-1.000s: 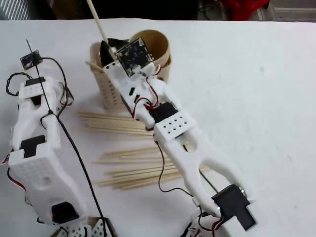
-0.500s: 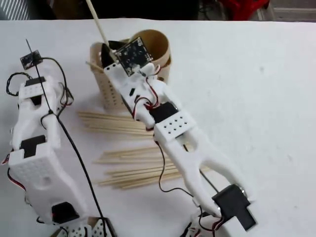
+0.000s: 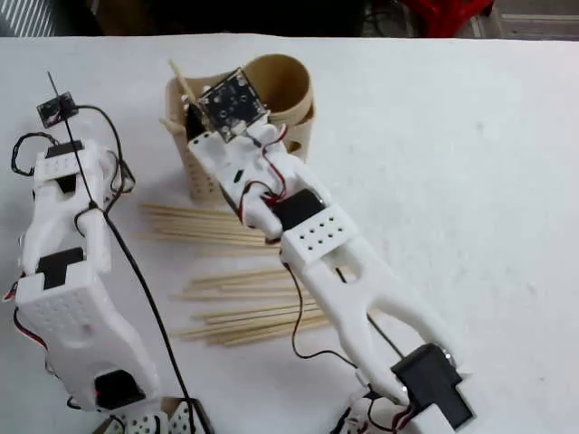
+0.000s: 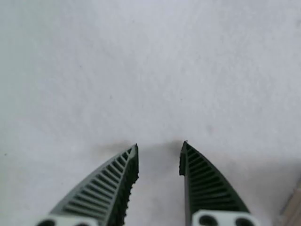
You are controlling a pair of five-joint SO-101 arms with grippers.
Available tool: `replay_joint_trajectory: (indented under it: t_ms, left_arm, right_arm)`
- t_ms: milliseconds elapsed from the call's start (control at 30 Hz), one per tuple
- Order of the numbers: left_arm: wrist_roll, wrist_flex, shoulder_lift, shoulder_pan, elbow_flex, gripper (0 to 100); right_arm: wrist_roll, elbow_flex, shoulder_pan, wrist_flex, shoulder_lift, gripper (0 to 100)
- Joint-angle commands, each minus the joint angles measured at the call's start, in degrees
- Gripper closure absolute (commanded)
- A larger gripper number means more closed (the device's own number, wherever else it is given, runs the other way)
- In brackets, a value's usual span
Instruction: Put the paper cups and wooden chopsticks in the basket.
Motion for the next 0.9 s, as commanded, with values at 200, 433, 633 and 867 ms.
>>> replay_joint_trajectory:
  t_ms: [200, 433, 633, 867]
  left_arm:
    - [-0.7, -1.05, -0.31, 1.45, -0.7, 84]
    - [-0.7, -1.05, -0.31, 1.45, -0.7, 84]
    - [-0.7, -1.05, -0.31, 1.45, -0.7, 84]
    - [-0.7, -1.05, -0.31, 1.45, -0.7, 84]
  right_arm:
    - [-0.26, -0.44, -0.4, 36.62, -20.62, 96.9]
    - [11.69, 0.97, -0.66, 55.08, -26.51, 96.1]
    - [24.44, 15.21, -4.18, 54.37, -26.42, 96.1]
    - [38.15, 29.98, -6.99, 48.22, -26.51, 96.1]
